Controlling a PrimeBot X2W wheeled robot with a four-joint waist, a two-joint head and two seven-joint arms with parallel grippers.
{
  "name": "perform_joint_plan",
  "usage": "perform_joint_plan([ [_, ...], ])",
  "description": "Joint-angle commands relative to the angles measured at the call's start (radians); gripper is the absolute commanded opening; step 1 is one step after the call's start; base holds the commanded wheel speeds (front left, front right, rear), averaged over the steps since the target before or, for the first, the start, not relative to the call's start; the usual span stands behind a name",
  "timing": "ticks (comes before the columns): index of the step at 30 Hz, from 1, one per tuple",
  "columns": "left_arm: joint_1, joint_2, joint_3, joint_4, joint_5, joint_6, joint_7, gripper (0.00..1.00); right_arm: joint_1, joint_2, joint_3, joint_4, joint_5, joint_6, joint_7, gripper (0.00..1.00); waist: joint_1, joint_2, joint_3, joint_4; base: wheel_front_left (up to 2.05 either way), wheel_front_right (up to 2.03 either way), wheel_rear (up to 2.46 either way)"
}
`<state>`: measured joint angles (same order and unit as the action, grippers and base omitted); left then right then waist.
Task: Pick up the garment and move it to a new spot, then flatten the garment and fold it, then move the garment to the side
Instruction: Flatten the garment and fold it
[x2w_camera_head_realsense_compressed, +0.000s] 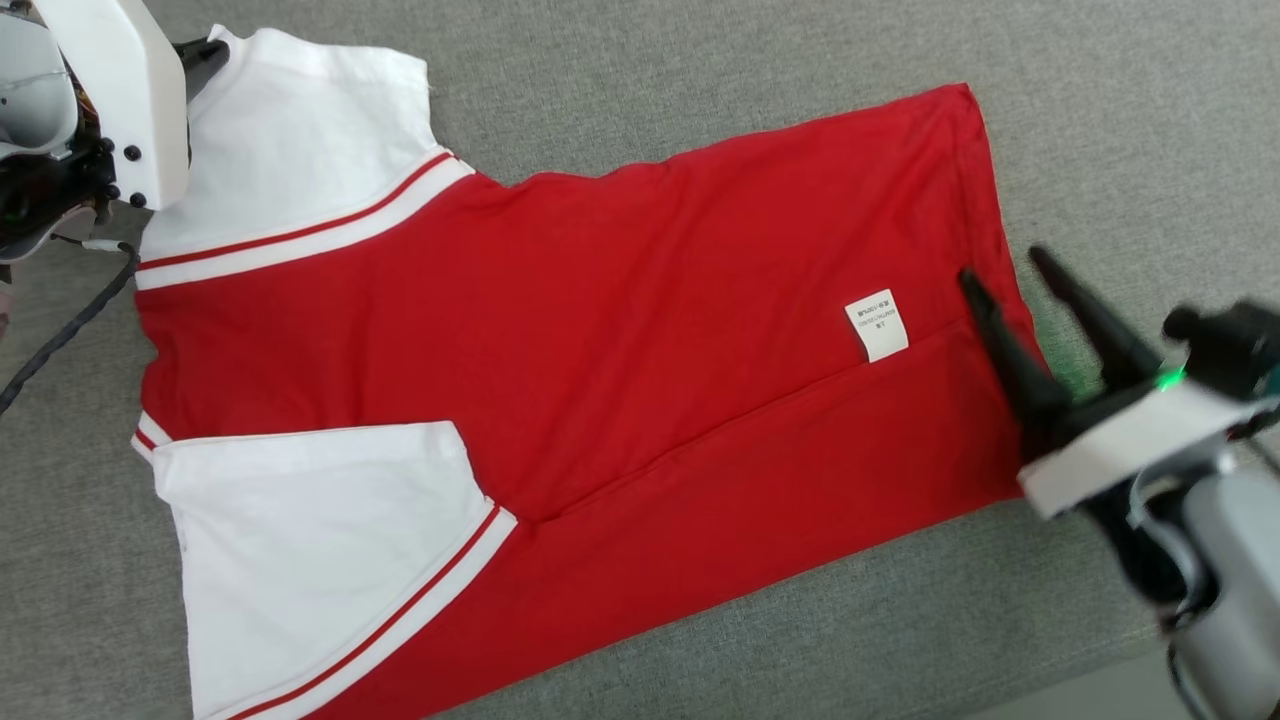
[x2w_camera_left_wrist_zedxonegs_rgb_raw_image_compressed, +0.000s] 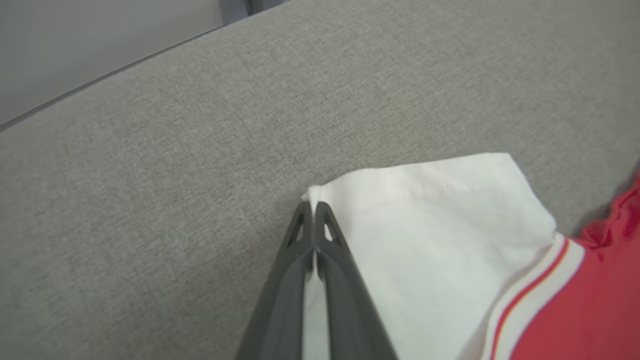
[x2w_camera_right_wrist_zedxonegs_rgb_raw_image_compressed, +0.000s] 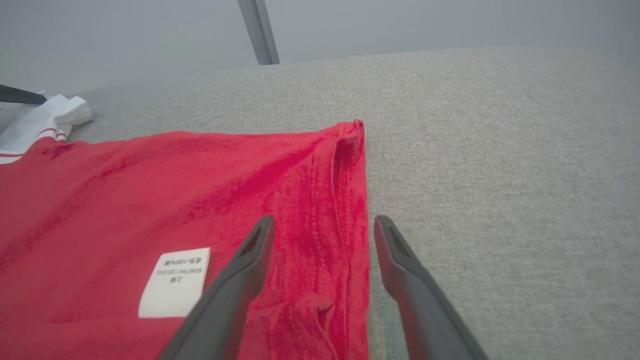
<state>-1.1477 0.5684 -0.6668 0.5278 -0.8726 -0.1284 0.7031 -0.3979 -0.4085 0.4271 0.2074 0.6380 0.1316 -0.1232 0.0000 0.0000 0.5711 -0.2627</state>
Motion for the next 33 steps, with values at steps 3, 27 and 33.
perform_joint_plan([
  [3,0.017,0.016,-0.028,-0.025,-0.037,-0.002,-0.019,0.00,-0.108,-0.019,-0.067,0.000,-0.004,-0.002,0.193,1.00,0.0000,0.0000,-0.043,0.012,0.00,0.00,0.00],
  [27,0.014,0.073,-0.179,-0.172,-0.146,-0.001,-0.029,0.00,-0.641,0.331,-0.431,0.549,-0.558,-0.002,0.955,1.00,0.0000,0.0000,-0.110,0.085,0.00,0.00,0.00],
  [33,0.000,0.067,-0.198,-0.176,-0.153,-0.001,-0.042,0.00,-0.679,0.340,-0.489,0.620,-0.609,-0.002,0.964,1.00,0.0000,0.0000,-0.100,0.096,0.00,0.00,0.00],
])
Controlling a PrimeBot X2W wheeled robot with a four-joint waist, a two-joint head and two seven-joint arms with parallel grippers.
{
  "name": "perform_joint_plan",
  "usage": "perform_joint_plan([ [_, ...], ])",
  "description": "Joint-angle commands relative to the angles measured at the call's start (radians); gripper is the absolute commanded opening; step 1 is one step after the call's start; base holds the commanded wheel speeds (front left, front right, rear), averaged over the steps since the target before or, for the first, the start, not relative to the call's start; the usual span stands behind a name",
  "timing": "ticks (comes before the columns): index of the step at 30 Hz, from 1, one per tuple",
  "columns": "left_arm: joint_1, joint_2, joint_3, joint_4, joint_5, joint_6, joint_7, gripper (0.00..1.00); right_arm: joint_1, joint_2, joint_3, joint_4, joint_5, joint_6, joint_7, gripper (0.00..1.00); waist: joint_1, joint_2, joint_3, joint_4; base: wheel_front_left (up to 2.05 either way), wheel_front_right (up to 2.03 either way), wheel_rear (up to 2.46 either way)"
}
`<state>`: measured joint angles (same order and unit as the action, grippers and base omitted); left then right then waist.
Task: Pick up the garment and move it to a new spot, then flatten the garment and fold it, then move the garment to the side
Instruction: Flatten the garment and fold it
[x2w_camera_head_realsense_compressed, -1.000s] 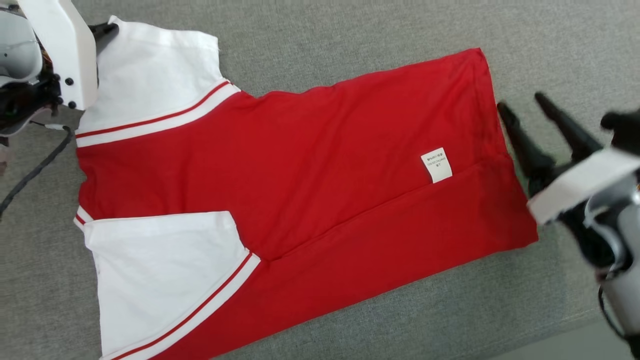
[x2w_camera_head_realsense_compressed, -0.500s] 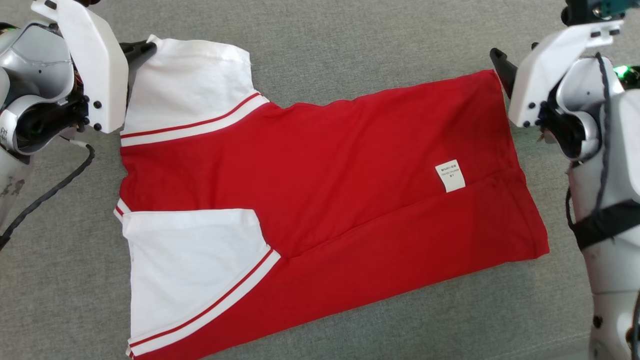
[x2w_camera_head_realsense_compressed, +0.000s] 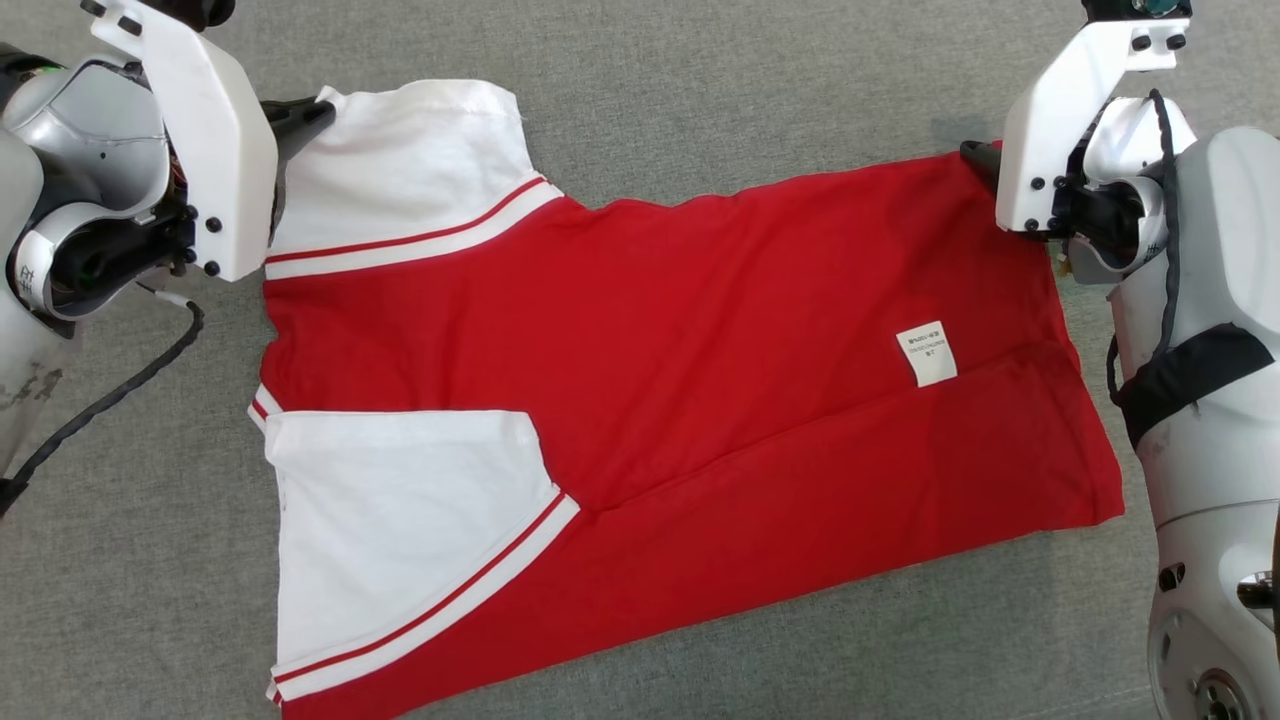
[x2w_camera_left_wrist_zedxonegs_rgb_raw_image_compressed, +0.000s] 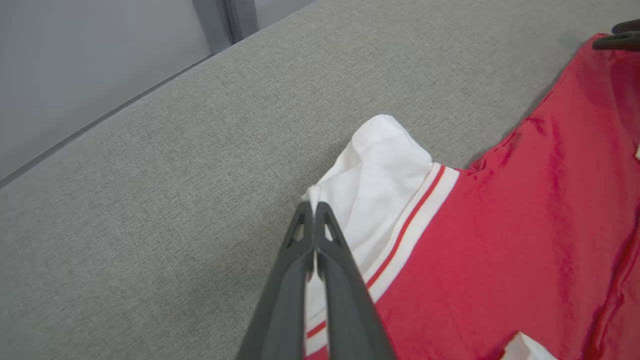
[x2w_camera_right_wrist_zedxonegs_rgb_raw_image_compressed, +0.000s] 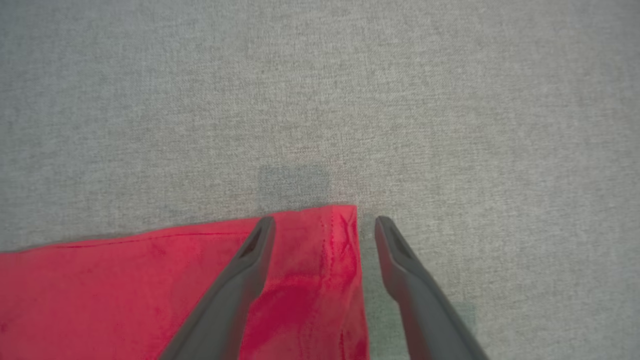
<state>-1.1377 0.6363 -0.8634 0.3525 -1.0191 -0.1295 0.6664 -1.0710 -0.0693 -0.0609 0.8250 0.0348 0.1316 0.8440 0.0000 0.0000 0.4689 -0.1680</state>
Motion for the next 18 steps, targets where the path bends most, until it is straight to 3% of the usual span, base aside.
perform_joint_plan([
  [1,-0.014,-0.002,-0.004,-0.001,-0.007,0.000,-0.007,0.00,-0.012,0.002,-0.007,0.009,-0.010,-0.002,-0.010,1.00,0.0000,0.0000,0.005,0.004,0.00,0.00,0.00],
  [3,-0.018,-0.002,-0.010,0.000,-0.009,0.000,-0.012,0.00,-0.015,0.002,-0.013,0.023,-0.017,-0.002,-0.022,1.00,0.0000,0.0000,0.010,0.007,0.00,0.00,0.00],
  [4,-0.022,0.000,-0.017,0.000,-0.012,0.000,-0.015,0.00,-0.019,0.003,-0.015,0.036,-0.022,-0.002,-0.035,0.82,0.0000,0.0000,0.014,0.011,0.00,0.00,0.00],
  [5,-0.024,0.002,-0.020,0.000,-0.011,0.000,-0.018,0.00,-0.024,0.004,-0.010,0.040,-0.022,-0.002,-0.046,0.75,0.0000,0.0000,0.017,0.013,0.00,0.00,0.00],
  [6,-0.026,0.003,-0.023,0.001,-0.011,0.000,-0.019,0.00,-0.027,0.004,-0.009,0.046,-0.018,-0.002,-0.056,0.53,0.0000,0.0000,0.019,0.015,0.00,0.00,0.00],
  [7,-0.028,0.005,-0.026,0.002,-0.013,0.000,-0.022,0.00,-0.032,0.004,-0.006,0.050,-0.013,-0.002,-0.067,0.42,0.0000,0.0000,0.020,0.016,0.00,0.00,0.00],
  [8,-0.032,0.007,-0.029,0.003,-0.012,0.000,-0.026,0.00,-0.037,0.004,-0.004,0.053,-0.008,-0.002,-0.079,0.15,0.0000,0.0000,0.021,0.018,0.00,0.00,0.00],
  [9,-0.037,0.008,-0.032,0.003,-0.009,0.000,-0.032,0.00,-0.039,0.003,-0.002,0.057,-0.007,-0.002,-0.087,0.00,0.0000,0.0000,0.022,0.019,0.00,0.00,0.00],
  [18,-0.067,0.023,-0.054,-0.008,0.004,0.000,-0.139,0.00,-0.064,-0.028,0.022,0.078,0.059,-0.002,-0.176,0.00,0.0000,0.0000,0.014,0.036,0.00,0.00,0.00],
])
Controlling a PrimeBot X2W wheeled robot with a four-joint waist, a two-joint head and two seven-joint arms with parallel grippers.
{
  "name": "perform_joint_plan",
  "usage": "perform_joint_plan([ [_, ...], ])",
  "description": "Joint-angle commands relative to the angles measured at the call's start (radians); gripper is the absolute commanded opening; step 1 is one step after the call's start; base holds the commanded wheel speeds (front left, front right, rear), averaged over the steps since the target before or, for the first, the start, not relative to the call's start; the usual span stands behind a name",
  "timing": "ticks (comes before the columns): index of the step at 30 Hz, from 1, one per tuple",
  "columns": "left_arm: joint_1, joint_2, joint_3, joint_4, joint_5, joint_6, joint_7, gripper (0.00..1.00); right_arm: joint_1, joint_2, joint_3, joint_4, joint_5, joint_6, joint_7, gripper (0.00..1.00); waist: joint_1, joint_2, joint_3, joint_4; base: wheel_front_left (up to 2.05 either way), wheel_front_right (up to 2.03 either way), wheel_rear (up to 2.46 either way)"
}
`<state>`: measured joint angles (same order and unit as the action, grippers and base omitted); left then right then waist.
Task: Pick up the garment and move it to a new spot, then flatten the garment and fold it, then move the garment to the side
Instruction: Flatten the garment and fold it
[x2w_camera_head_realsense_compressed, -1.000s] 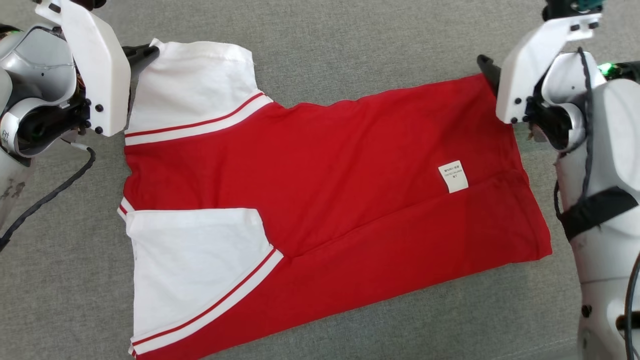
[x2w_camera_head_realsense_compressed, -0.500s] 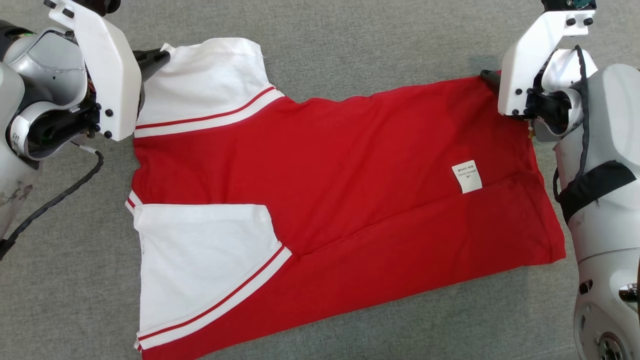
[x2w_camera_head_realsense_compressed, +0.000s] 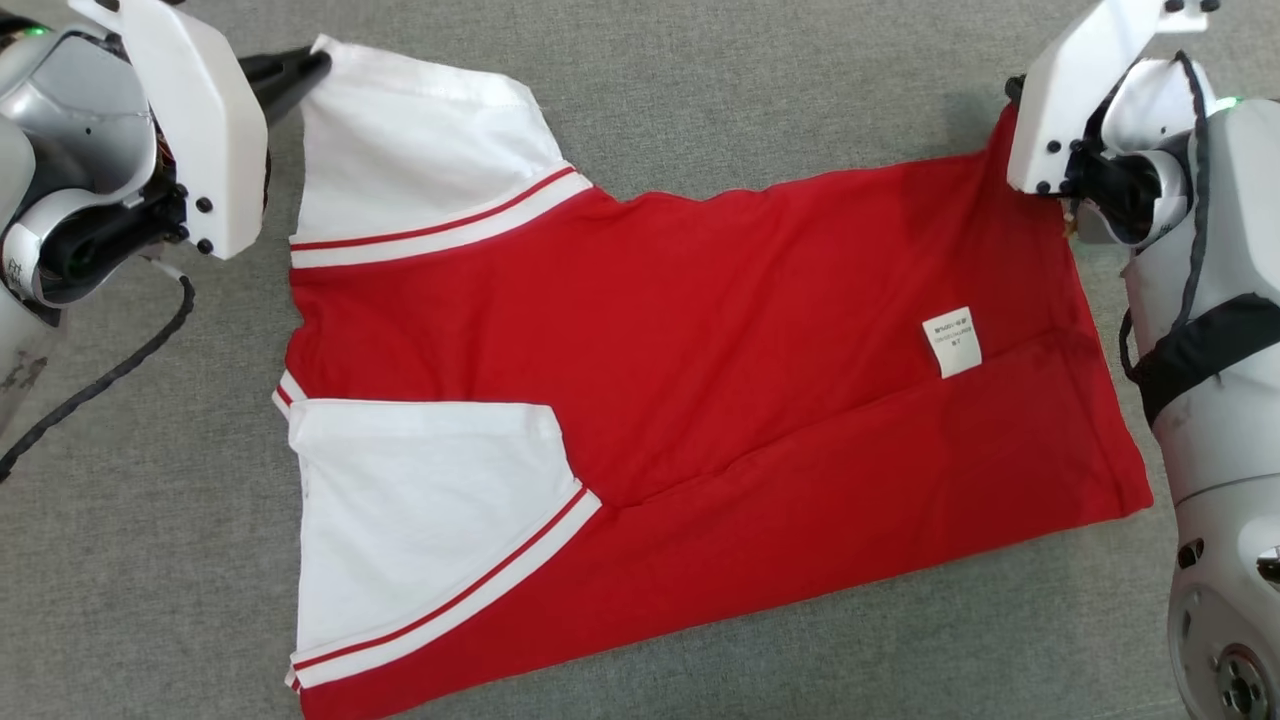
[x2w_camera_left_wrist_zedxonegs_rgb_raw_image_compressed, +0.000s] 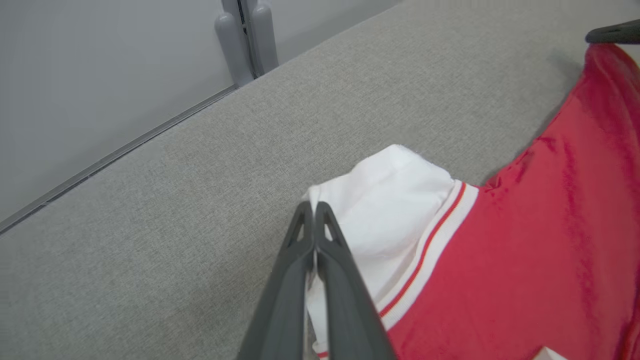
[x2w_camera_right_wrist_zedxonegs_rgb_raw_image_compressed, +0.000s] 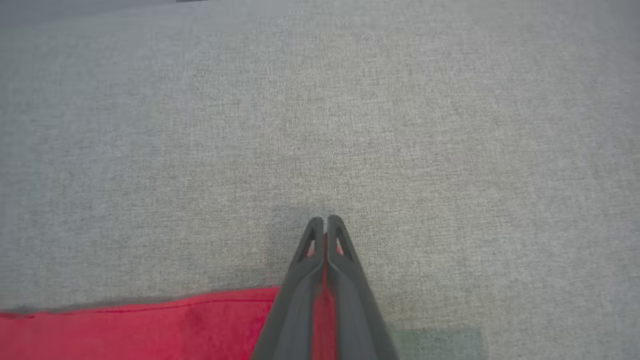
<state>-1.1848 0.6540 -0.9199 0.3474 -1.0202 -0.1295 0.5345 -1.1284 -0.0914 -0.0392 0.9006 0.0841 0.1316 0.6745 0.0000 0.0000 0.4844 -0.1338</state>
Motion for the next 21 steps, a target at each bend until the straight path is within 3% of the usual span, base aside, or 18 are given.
perform_joint_plan([
  [1,-0.023,0.006,0.002,-0.004,0.004,0.000,-0.026,0.00,-0.008,-0.011,0.001,0.001,0.025,-0.002,-0.018,0.00,0.0000,0.0000,-0.003,0.004,0.00,0.00,0.00],
  [10,-0.007,0.040,-0.008,-0.063,-0.052,0.000,-0.155,0.00,0.068,-0.078,0.052,-0.078,0.204,-0.002,-0.096,0.00,0.0000,0.0000,-0.030,0.028,0.00,0.00,0.00],
  [21,0.202,0.172,0.008,-0.309,-0.175,0.007,-0.322,0.00,0.356,-0.243,0.157,-0.387,0.473,-0.002,-0.120,0.00,0.0000,0.0000,-0.118,0.087,0.00,0.00,0.00],
])
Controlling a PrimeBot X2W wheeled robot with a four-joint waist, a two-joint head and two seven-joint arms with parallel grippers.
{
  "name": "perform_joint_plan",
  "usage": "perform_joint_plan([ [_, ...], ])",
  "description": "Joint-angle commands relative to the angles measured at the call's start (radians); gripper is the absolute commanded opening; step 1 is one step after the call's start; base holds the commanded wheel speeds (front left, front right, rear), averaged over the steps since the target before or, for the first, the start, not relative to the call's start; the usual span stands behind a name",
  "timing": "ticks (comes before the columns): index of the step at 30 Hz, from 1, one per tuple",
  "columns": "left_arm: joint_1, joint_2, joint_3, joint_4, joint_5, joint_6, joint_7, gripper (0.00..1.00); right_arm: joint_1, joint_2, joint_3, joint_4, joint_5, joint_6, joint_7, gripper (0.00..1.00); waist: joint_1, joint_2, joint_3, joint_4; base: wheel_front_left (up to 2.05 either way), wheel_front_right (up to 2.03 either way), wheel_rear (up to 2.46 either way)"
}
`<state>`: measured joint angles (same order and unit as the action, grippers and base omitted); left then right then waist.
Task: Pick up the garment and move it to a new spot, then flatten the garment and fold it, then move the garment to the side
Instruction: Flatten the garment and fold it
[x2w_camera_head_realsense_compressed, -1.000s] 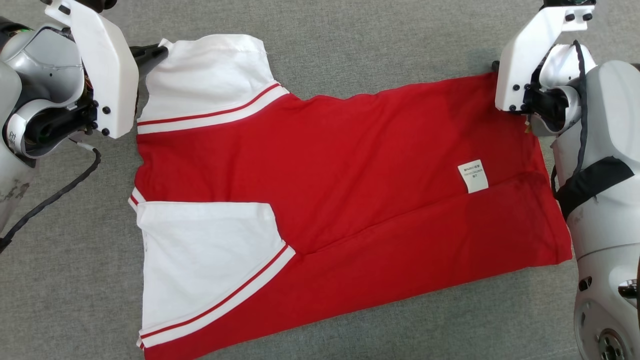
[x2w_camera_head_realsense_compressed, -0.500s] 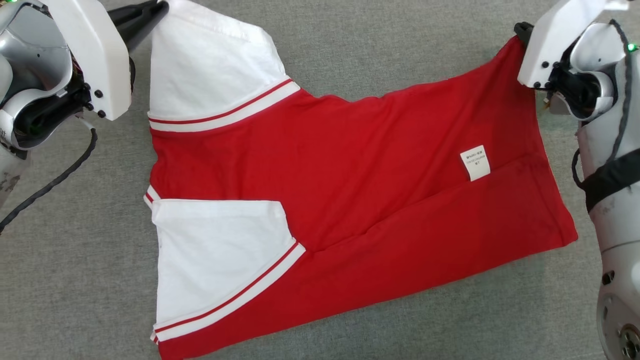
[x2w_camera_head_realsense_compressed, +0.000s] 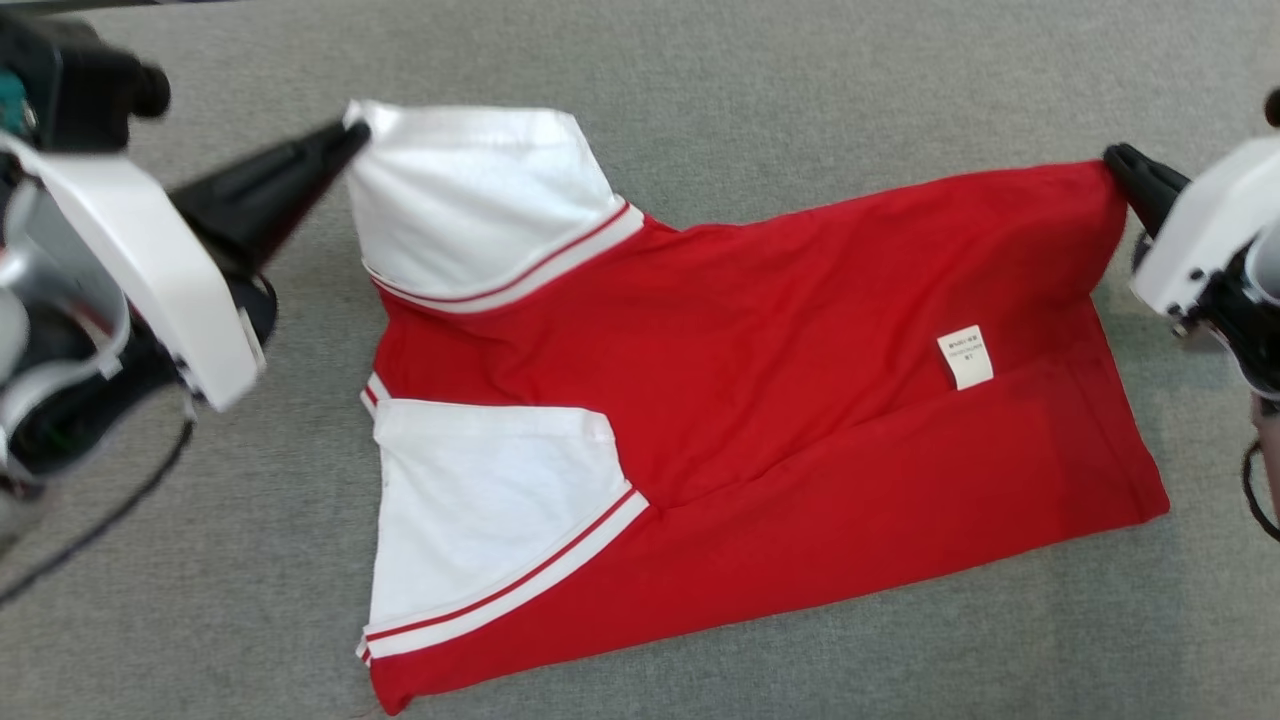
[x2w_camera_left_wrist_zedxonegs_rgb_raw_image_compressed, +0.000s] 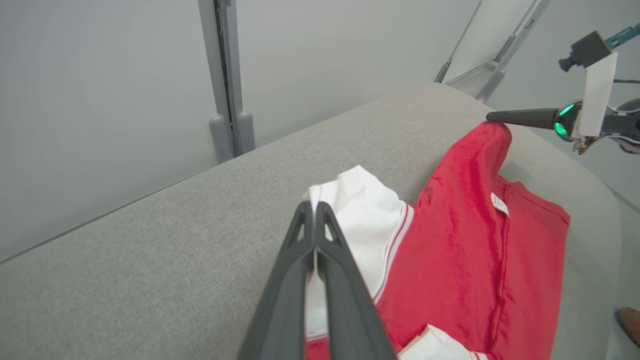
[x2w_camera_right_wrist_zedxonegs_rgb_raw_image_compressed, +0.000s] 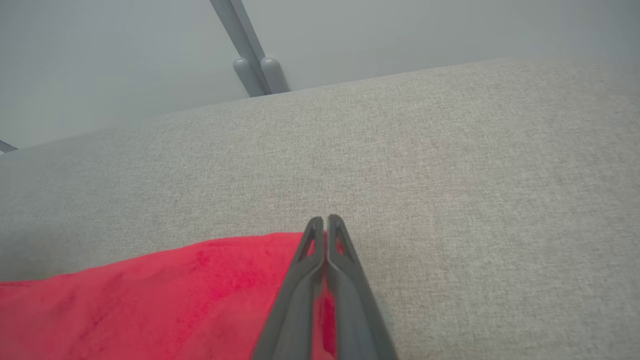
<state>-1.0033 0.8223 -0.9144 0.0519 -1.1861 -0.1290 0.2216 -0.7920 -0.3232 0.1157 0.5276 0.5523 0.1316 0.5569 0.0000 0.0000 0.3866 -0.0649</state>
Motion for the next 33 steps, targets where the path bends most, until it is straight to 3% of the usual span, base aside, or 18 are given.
perform_joint_plan([
  [1,0.048,0.013,0.001,-0.039,-0.020,0.011,-0.018,0.00,0.049,-0.030,0.001,-0.040,0.016,-0.002,-0.001,0.00,0.0000,0.0000,-0.029,0.025,0.00,0.00,0.00],
  [9,0.268,0.084,-0.015,-0.268,-0.083,0.088,-0.118,0.00,0.274,-0.105,-0.059,-0.222,0.050,-0.002,0.024,0.00,0.0000,0.0000,-0.087,0.071,0.00,0.00,0.00],
  [17,0.429,0.102,-0.065,-0.389,-0.078,0.151,-0.195,0.00,0.446,-0.098,-0.149,-0.329,0.032,-0.002,0.071,0.00,0.0000,0.0000,-0.110,0.097,0.00,0.00,0.00],
  [26,0.532,0.082,-0.098,-0.388,-0.082,0.181,-0.267,0.00,0.567,-0.072,-0.230,-0.359,-0.012,-0.002,0.095,0.00,0.0000,0.0000,-0.099,0.117,0.00,0.00,0.00],
  [33,0.582,0.015,-0.148,-0.295,-0.073,0.165,-0.287,0.00,0.596,-0.041,-0.238,-0.327,-0.023,-0.002,0.081,0.00,0.0000,0.0000,-0.083,0.122,0.00,0.00,0.00],
])
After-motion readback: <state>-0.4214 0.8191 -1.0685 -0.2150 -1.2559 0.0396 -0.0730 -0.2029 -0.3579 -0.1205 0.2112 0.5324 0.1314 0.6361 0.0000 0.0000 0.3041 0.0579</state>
